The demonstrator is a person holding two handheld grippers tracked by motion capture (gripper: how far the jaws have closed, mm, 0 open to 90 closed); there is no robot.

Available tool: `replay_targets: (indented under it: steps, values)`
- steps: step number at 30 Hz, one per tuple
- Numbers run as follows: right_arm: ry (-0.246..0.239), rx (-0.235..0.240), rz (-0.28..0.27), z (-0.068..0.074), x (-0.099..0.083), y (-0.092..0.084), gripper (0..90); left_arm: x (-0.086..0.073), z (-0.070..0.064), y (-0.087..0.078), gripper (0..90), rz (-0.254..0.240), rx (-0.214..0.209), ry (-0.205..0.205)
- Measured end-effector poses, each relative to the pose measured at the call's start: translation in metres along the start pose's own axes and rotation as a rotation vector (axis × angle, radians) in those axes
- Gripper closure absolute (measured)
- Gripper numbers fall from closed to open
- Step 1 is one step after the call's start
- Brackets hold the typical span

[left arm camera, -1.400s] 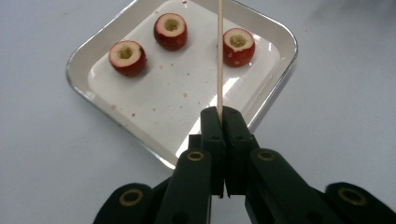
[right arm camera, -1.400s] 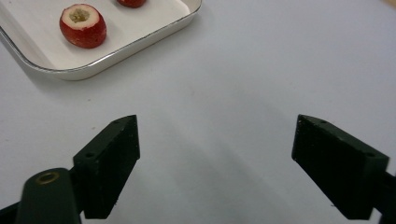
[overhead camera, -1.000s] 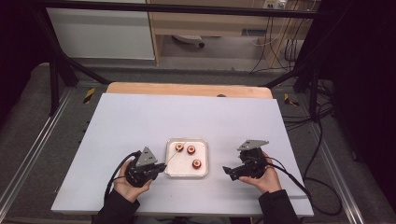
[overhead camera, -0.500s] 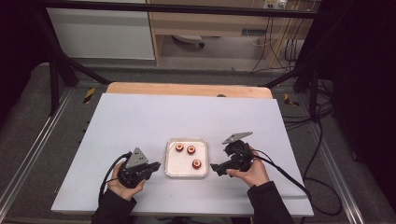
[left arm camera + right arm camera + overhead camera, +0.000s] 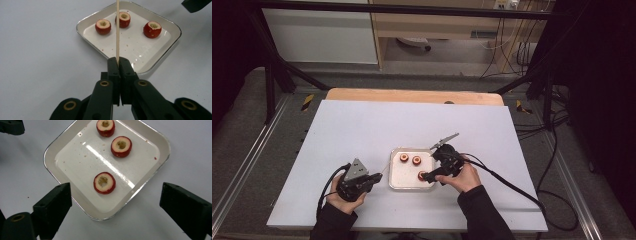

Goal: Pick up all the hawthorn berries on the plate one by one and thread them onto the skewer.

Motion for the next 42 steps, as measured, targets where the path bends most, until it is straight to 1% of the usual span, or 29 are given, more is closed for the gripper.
replay_targets:
  steps: [3, 6, 8, 10, 12, 15, 17, 19, 21, 23, 24, 26, 27, 31, 33, 38, 40, 42]
  values:
    - [0.001, 0.008, 0.036, 0.003, 0.004, 0.01, 19.5, -0.001, 0.0, 0.001, 88.3, 0.005, -0.003, 0.0]
    - [-0.023, 0.011, 0.063, 0.007, 0.009, 0.016, 25.5, -0.001, 0.0, 0.001, 88.2, 0.003, -0.004, -0.005]
    - [-0.027, 0.024, 0.066, 0.01, 0.013, 0.021, 28.5, -0.001, 0.0, 0.001, 88.3, 0.005, -0.008, -0.009]
    - [-0.036, 0.025, 0.09, 0.012, 0.016, 0.025, 32.7, -0.001, -0.001, 0.001, 88.3, 0.005, -0.011, -0.004]
    - [-0.044, 0.018, 0.111, 0.011, 0.017, 0.029, 35.0, -0.001, -0.001, 0.001, 88.3, 0.001, -0.011, -0.003]
    - [-0.031, 0.037, 0.137, 0.01, 0.019, 0.034, 39.1, -0.001, -0.001, 0.001, 88.3, 0.004, -0.011, -0.002]
    - [-0.023, 0.037, 0.164, 0.008, 0.019, 0.037, 40.9, -0.001, 0.0, 0.001, 88.3, 0.004, -0.01, -0.003]
    - [-0.025, 0.027, 0.177, 0.006, 0.019, 0.039, 43.5, -0.001, 0.0, 0.001, 88.3, 0.004, -0.01, -0.003]
    - [-0.027, 0.031, 0.182, 0.005, 0.019, 0.04, 46.5, -0.001, -0.001, 0.001, 88.3, 0.006, -0.011, -0.001]
    - [-0.016, 0.038, 0.184, 0.006, 0.019, 0.041, 49.5, -0.001, -0.001, 0.002, 88.3, 0.009, -0.01, -0.001]
    - [-0.02, 0.042, 0.188, 0.006, 0.018, 0.041, 50.4, -0.001, -0.002, 0.002, 88.3, 0.011, -0.011, 0.0]
    - [-0.012, 0.045, 0.196, 0.005, 0.018, 0.043, 52.6, -0.001, -0.001, 0.002, 88.3, 0.012, -0.012, -0.001]
    - [-0.003, 0.053, 0.196, 0.005, 0.018, 0.044, 55.4, -0.001, -0.001, 0.002, 88.3, 0.013, -0.012, -0.001]
    - [0.006, 0.057, 0.204, 0.005, 0.018, 0.045, 57.4, -0.001, -0.001, 0.002, 88.3, 0.013, -0.011, -0.001]
    - [0.003, 0.053, 0.213, 0.004, 0.018, 0.046, 59.5, -0.001, -0.001, 0.002, 88.3, 0.012, -0.011, 0.0]
    - [0.027, 0.056, 0.218, 0.004, 0.018, 0.046, 60.2, -0.001, -0.002, 0.001, 88.3, 0.008, -0.01, 0.001]
    - [0.034, 0.053, 0.212, 0.004, 0.018, 0.044, 60.3, -0.001, -0.002, 0.001, 88.3, 0.005, -0.009, 0.0]
    - [0.039, 0.064, 0.187, 0.004, 0.02, 0.041, 60.4, -0.001, -0.002, 0.0, 88.3, 0.0, -0.008, -0.001]
Point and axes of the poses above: each handheld gripper's, and its own axes: y roughly forward along the jaws, x roughly out of its top, z roughly to its left, the point moved 3 cm from there along y, roughly forward along the jaws, and after that the axes turned 2 degrees about -y, right-handed, at the moved point
